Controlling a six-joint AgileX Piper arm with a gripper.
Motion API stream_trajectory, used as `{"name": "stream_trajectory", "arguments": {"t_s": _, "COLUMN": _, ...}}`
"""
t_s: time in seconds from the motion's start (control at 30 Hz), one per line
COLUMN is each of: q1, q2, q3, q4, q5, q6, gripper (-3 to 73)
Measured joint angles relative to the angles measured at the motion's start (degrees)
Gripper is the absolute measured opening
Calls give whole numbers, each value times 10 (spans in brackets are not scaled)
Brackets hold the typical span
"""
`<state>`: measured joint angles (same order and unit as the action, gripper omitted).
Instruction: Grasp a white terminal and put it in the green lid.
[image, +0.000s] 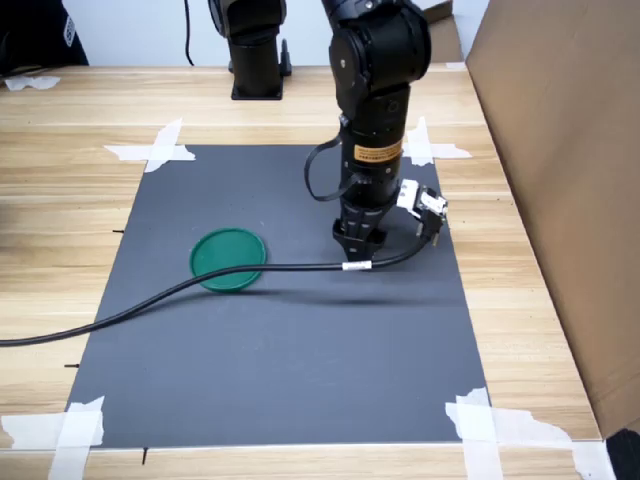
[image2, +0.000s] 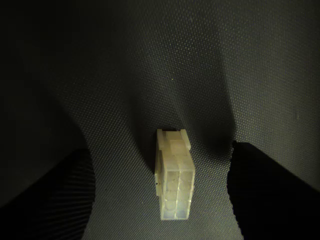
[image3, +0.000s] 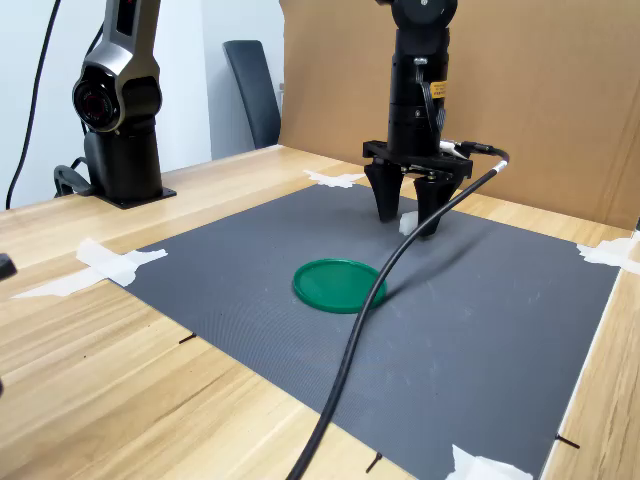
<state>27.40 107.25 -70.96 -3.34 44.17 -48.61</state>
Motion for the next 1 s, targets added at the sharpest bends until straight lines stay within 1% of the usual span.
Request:
{"name": "stream_trajectory", "arguments": {"t_s": 0.17, "q1": 5, "q2": 4, "q3": 0, "q4": -7, "q5": -2, "q6": 19, "gripper": 642}}
{"name": "stream_trajectory", "arguments": {"t_s": 0.27, "q1": 5, "q2": 4, "q3": 0, "q4": -18, "q5": -2, "q6": 35, "gripper": 609}}
{"name": "stream_trajectory", "arguments": {"t_s": 0.3, "q1": 5, "q2": 4, "q3": 0, "q4": -19, "q5": -7, "q6": 36, "gripper": 592}}
{"name": "stream_trajectory", "arguments": {"t_s": 0.47, "q1": 5, "q2": 4, "q3": 0, "q4": -20, "q5": -14, "q6": 39, "gripper": 554}}
{"name": "stream_trajectory", "arguments": {"t_s": 0.5, "q1": 5, "q2": 4, "q3": 0, "q4": -20, "q5": -14, "q6": 40, "gripper": 533}}
{"name": "stream_trajectory", "arguments": {"t_s": 0.53, "q1": 5, "q2": 4, "q3": 0, "q4": -20, "q5": -15, "q6": 40, "gripper": 483}}
{"name": "stream_trajectory", "arguments": {"t_s": 0.63, "q1": 5, "q2": 5, "q3": 0, "q4": -20, "q5": -15, "q6": 45, "gripper": 431}}
{"name": "stream_trajectory", "arguments": {"t_s": 0.7, "q1": 5, "q2": 9, "q3": 0, "q4": -20, "q5": -15, "q6": 51, "gripper": 342}}
{"name": "stream_trajectory", "arguments": {"t_s": 0.73, "q1": 5, "q2": 11, "q3": 0, "q4": -20, "q5": -15, "q6": 52, "gripper": 314}}
{"name": "stream_trajectory", "arguments": {"t_s": 0.83, "q1": 5, "q2": 11, "q3": 0, "q4": -20, "q5": -14, "q6": 53, "gripper": 276}}
{"name": "stream_trajectory", "arguments": {"t_s": 0.9, "q1": 5, "q2": 11, "q3": -1, "q4": -18, "q5": -14, "q6": 55, "gripper": 161}}
{"name": "stream_trajectory", "arguments": {"t_s": 0.97, "q1": 5, "q2": 11, "q3": -1, "q4": -13, "q5": -14, "q6": 55, "gripper": 96}}
{"name": "stream_trajectory", "arguments": {"t_s": 1.0, "q1": 5, "q2": 11, "q3": -1, "q4": -12, "q5": -14, "q6": 55, "gripper": 92}}
